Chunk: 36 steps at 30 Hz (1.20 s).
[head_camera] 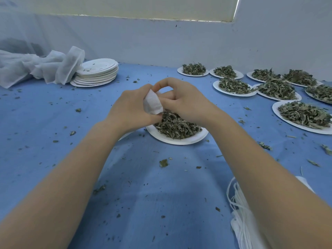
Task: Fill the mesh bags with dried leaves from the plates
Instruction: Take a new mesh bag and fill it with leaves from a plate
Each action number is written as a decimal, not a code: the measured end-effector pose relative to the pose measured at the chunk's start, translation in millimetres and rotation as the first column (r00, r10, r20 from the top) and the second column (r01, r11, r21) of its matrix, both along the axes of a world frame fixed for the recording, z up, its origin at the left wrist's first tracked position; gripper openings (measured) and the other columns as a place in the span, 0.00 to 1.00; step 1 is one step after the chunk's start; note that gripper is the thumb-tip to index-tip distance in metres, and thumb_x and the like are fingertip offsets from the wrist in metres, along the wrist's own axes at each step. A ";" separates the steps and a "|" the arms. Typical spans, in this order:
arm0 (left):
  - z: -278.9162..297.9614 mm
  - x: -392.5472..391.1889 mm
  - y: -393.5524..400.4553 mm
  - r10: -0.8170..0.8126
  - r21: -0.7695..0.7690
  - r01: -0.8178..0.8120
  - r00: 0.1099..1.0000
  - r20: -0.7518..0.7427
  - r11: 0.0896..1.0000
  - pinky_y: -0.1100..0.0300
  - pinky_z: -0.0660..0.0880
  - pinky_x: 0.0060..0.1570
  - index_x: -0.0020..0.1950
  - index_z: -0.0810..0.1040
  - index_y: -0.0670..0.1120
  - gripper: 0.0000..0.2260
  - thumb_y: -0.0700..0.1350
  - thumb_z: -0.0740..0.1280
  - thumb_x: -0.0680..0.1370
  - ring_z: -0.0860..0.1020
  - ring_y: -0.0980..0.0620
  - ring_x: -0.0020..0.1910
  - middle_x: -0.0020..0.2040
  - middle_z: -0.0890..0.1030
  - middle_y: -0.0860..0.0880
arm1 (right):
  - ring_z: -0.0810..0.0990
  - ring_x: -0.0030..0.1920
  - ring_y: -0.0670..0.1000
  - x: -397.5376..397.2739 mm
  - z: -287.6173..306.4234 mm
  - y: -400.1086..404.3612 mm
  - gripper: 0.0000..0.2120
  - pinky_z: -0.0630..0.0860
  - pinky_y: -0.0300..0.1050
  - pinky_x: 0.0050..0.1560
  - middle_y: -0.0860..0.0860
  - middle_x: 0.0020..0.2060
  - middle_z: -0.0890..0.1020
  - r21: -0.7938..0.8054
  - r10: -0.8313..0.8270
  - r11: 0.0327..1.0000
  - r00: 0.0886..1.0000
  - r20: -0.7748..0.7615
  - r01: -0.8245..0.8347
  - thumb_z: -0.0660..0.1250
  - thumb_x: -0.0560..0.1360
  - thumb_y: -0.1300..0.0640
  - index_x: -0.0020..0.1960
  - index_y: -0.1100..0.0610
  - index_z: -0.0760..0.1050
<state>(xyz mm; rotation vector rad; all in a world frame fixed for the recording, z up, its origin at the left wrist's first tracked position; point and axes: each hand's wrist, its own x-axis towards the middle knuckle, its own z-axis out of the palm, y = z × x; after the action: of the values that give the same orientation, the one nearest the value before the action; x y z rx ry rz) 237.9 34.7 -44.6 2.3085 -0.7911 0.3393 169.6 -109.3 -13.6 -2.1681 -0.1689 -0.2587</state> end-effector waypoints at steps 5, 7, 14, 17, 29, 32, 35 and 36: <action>0.3 1.3 4.7 0.020 0.080 -0.022 0.999 0.025 0.997 0.61 0.67 0.33 0.53 0.73 0.56 0.18 0.51 0.73 0.65 0.72 0.51 0.40 0.36 0.74 0.58 | 0.81 0.42 0.47 -10.0 17.7 -19.8 0.10 0.77 0.45 0.45 0.47 0.40 0.83 -0.167 -0.067 0.984 0.998 -0.007 0.065 0.73 0.69 0.52 0.49 0.48 0.77; 0.2 1.4 5.2 0.027 0.107 -0.030 0.999 0.026 0.994 0.59 0.67 0.35 0.55 0.73 0.55 0.19 0.51 0.73 0.66 0.72 0.50 0.42 0.38 0.74 0.56 | 0.79 0.40 0.42 -12.4 22.9 -24.4 0.15 0.72 0.40 0.36 0.43 0.41 0.80 -0.471 -0.130 0.880 0.984 -0.118 0.060 0.76 0.63 0.43 0.46 0.44 0.78; 0.2 1.2 4.6 0.026 0.123 -0.028 0.999 0.021 0.992 0.57 0.69 0.40 0.55 0.73 0.54 0.19 0.50 0.72 0.66 0.72 0.48 0.43 0.41 0.75 0.53 | 0.79 0.37 0.46 -6.2 12.9 -17.2 0.17 0.73 0.41 0.36 0.42 0.39 0.75 -0.675 -0.194 0.738 0.952 -0.239 -0.019 0.78 0.61 0.48 0.47 0.45 0.77; 0.1 1.6 4.7 0.022 0.127 -0.023 1.000 0.011 0.992 0.55 0.72 0.43 0.55 0.73 0.54 0.19 0.50 0.72 0.66 0.73 0.47 0.44 0.44 0.77 0.52 | 0.79 0.27 0.43 -2.6 7.2 -20.0 0.08 0.74 0.37 0.30 0.45 0.38 0.81 -0.652 -0.183 0.758 0.959 -0.214 -0.001 0.73 0.66 0.58 0.45 0.50 0.80; -0.2 0.6 5.0 0.033 0.158 -0.029 0.999 -0.023 0.987 0.56 0.70 0.42 0.56 0.72 0.55 0.20 0.50 0.72 0.66 0.72 0.48 0.46 0.45 0.77 0.51 | 0.79 0.24 0.41 -7.7 12.6 -31.6 0.09 0.72 0.33 0.30 0.43 0.41 0.80 -0.497 -0.149 0.868 0.964 -0.219 0.021 0.74 0.65 0.55 0.44 0.45 0.79; -0.2 0.9 5.6 0.044 0.161 -0.041 0.999 -0.015 0.986 0.58 0.68 0.40 0.57 0.72 0.55 0.21 0.50 0.72 0.66 0.71 0.49 0.44 0.44 0.76 0.51 | 0.80 0.28 0.43 -5.3 7.0 -23.1 0.15 0.75 0.38 0.35 0.44 0.42 0.78 -0.557 -0.141 0.829 0.947 -0.290 -0.047 0.77 0.62 0.48 0.46 0.41 0.78; -0.3 1.2 5.6 0.034 0.161 -0.031 0.999 -0.017 0.986 0.56 0.71 0.43 0.57 0.73 0.54 0.21 0.50 0.72 0.66 0.71 0.49 0.45 0.46 0.77 0.51 | 0.81 0.37 0.48 -2.5 3.1 -18.7 0.09 0.76 0.41 0.36 0.45 0.37 0.79 -0.633 -0.149 0.774 0.974 -0.171 0.007 0.75 0.64 0.51 0.43 0.44 0.80; -0.2 1.5 5.7 0.032 0.161 -0.029 0.999 -0.016 0.987 0.55 0.72 0.44 0.57 0.73 0.54 0.21 0.50 0.72 0.66 0.71 0.49 0.45 0.46 0.77 0.51 | 0.81 0.36 0.46 -2.6 3.6 -19.1 0.08 0.78 0.42 0.37 0.45 0.35 0.79 -0.617 -0.153 0.786 0.978 -0.139 0.035 0.74 0.65 0.54 0.43 0.45 0.81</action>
<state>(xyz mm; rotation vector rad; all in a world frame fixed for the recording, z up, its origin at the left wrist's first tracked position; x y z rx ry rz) 239.5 40.4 -44.8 2.4728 -0.8014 0.2763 167.0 -128.4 -10.0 -2.8451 -0.0370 -0.0553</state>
